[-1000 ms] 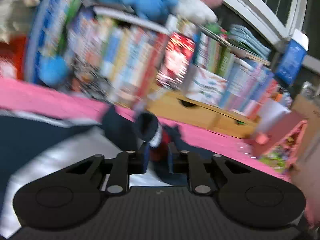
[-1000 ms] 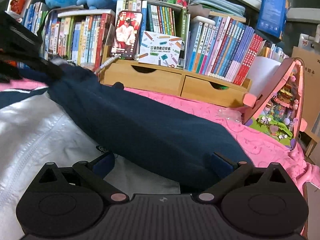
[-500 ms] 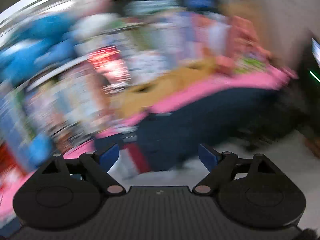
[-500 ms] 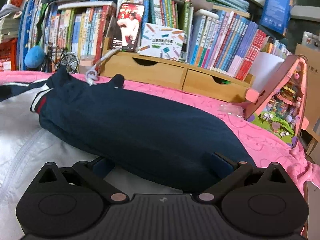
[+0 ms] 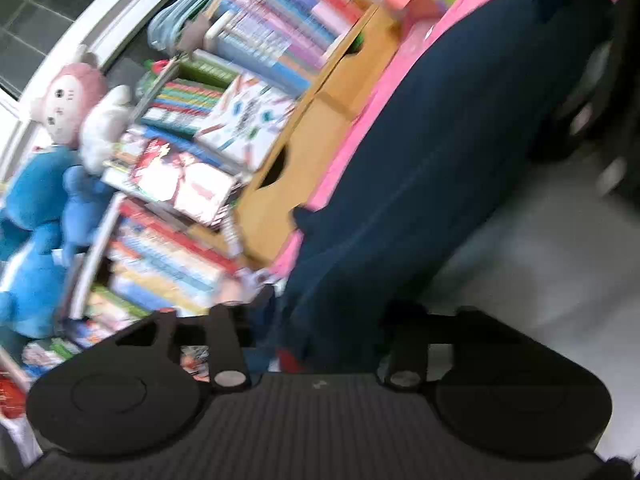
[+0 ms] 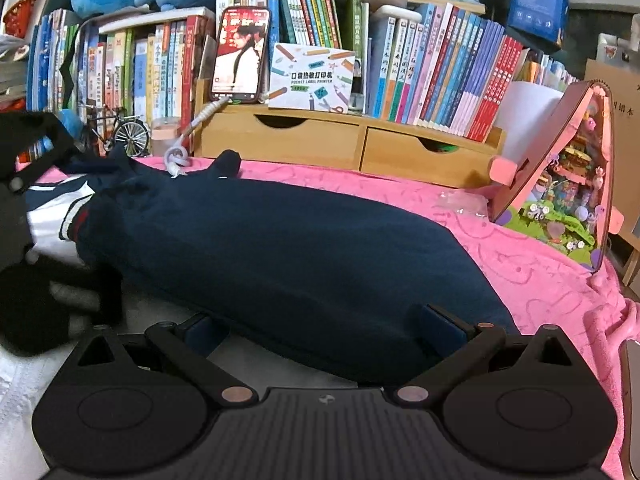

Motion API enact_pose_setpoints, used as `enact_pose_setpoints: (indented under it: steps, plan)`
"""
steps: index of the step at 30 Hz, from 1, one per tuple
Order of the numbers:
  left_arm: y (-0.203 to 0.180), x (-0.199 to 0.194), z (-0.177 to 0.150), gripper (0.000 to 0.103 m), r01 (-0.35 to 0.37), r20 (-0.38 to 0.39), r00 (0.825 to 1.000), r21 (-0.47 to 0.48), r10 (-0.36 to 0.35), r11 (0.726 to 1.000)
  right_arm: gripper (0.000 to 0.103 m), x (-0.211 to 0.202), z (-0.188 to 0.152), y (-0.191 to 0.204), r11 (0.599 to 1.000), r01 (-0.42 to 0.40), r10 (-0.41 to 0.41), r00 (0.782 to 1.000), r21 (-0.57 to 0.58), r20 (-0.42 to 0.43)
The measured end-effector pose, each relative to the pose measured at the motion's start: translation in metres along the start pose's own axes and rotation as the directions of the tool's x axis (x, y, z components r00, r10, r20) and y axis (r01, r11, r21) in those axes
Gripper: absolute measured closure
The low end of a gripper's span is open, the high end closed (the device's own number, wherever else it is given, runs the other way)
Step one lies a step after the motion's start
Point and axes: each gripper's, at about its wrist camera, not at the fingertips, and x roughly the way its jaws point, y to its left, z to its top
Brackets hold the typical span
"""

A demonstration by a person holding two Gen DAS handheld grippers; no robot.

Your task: Fold clothes

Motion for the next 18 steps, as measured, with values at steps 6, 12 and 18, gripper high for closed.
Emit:
enact_pose_setpoints:
  steps: [6, 12, 18]
  plan:
    - [0.022, -0.004, -0.024, 0.072, -0.12, -0.069, 0.99, 0.049, 0.123, 0.992, 0.0, -0.001, 0.001, 0.0, 1.0, 0.002, -0.002, 1.0, 0.003, 0.001]
    - [0.054, -0.021, -0.073, 0.068, -0.162, -0.172, 0.971, 0.056, 0.169, 0.985, 0.0, 0.002, 0.001, -0.002, 1.0, 0.002, -0.001, 1.0, 0.008, -0.017]
    - [0.049, -0.03, -0.112, 0.053, -0.103, -0.265, 0.956, 0.097, 0.126, 0.99, 0.0, 0.01, 0.002, -0.005, 1.0, -0.023, 0.024, 0.997, 0.018, -0.068]
